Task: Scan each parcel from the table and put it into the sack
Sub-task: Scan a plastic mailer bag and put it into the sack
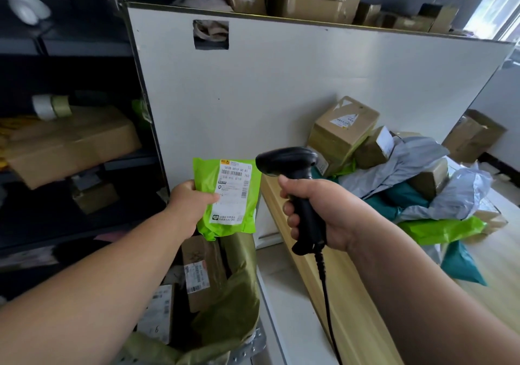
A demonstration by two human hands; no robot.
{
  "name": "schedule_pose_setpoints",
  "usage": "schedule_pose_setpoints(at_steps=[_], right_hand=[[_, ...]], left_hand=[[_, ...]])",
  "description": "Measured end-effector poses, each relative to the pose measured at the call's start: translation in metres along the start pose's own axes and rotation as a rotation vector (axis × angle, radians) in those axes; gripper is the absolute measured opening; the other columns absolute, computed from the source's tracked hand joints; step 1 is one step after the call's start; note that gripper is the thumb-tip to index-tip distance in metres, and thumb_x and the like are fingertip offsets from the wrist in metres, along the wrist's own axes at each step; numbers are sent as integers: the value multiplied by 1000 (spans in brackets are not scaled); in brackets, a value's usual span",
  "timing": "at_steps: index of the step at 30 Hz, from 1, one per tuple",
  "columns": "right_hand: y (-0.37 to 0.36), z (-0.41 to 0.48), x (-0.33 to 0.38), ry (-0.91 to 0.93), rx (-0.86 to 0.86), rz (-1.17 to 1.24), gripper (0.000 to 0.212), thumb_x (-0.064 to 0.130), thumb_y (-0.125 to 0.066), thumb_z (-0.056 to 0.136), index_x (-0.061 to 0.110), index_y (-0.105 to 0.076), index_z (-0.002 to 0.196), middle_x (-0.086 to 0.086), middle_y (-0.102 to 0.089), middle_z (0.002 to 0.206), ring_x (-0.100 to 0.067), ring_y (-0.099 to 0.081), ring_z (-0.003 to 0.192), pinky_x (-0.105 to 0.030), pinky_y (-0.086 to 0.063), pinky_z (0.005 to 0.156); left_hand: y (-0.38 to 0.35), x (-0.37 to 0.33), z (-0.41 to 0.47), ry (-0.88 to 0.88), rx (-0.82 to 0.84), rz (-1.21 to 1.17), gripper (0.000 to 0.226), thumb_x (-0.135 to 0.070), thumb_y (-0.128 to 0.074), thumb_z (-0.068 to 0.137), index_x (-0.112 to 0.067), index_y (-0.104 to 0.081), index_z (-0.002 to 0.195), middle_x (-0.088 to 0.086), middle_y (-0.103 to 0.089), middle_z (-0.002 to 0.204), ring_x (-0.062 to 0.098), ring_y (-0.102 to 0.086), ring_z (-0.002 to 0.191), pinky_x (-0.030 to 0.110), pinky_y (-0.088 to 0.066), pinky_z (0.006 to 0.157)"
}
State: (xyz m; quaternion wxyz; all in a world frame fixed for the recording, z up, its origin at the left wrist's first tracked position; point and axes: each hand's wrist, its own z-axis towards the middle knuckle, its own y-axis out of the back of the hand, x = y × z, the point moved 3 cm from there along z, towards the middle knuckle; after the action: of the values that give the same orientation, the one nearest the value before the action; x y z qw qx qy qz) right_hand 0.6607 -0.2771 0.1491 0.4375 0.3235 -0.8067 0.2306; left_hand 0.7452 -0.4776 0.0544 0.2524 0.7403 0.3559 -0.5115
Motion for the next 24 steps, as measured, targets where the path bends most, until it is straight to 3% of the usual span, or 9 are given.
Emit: schedule_pose_setpoints(at_steps=[4,7,10,14,19,22,24], right_hand=[[-9,3,-5,21,-6,-13,23,29,-66,92,11,-53,99,-3,-53,58,-14,-48,45,-24,-45,46],[-15,10,-14,7,-18,-21,25,28,-67,92,10,-53,103,-3,-54,58,-15,-48,46,-25,-46,46],[-20,19,-28,-14,-21,-28,27,28,-67,91,9,-53,105,-4,-54,59,-15,-49,48,-27,-47,46],[-22,33,-45,-62,-47,-30,30,29,-70,89,8,-56,105,-4,-57,59,-15,-52,47,-28,-48,48],[-23,49,-71,-121,-63,-24,31,30,-75,84,10,-57,99,-5,-60,61,-16,-54,47,-29,-49,48],[-21,55,-81,-149,-76,-22,34,30,-77,83,9,-58,101,-5,-61,61,-16,-54,47,-29,-50,47],[-17,57,-83,-152,-95,-15,34,29,-77,83,8,-58,102,-6,-61,61,-17,-54,47,-29,-50,48]], left_hand=[[16,7,4,0,2,37,24,8,-65,82,-15,-61,86,-1,-65,79,13,-63,66,22,-46,47],[36,19,12,5,-27,127,23,6,-67,81,-12,-62,95,7,-67,90,22,-65,77,29,-51,62],[59,40,20,33,-88,246,21,3,-70,78,-14,-62,88,13,-68,96,29,-66,87,41,-55,80],[82,75,31,146,-121,315,21,1,-71,77,-16,-61,81,15,-69,98,33,-66,89,49,-54,85],[88,124,45,302,-42,319,30,4,-67,82,-1,-59,111,20,-65,112,30,-64,92,39,-54,78],[84,137,51,379,10,410,56,-2,-67,84,-1,-42,134,19,-56,126,32,-58,107,42,-50,92],[82,134,54,377,9,500,70,-10,-69,85,-2,-31,143,18,-50,132,32,-55,108,36,-48,86]])
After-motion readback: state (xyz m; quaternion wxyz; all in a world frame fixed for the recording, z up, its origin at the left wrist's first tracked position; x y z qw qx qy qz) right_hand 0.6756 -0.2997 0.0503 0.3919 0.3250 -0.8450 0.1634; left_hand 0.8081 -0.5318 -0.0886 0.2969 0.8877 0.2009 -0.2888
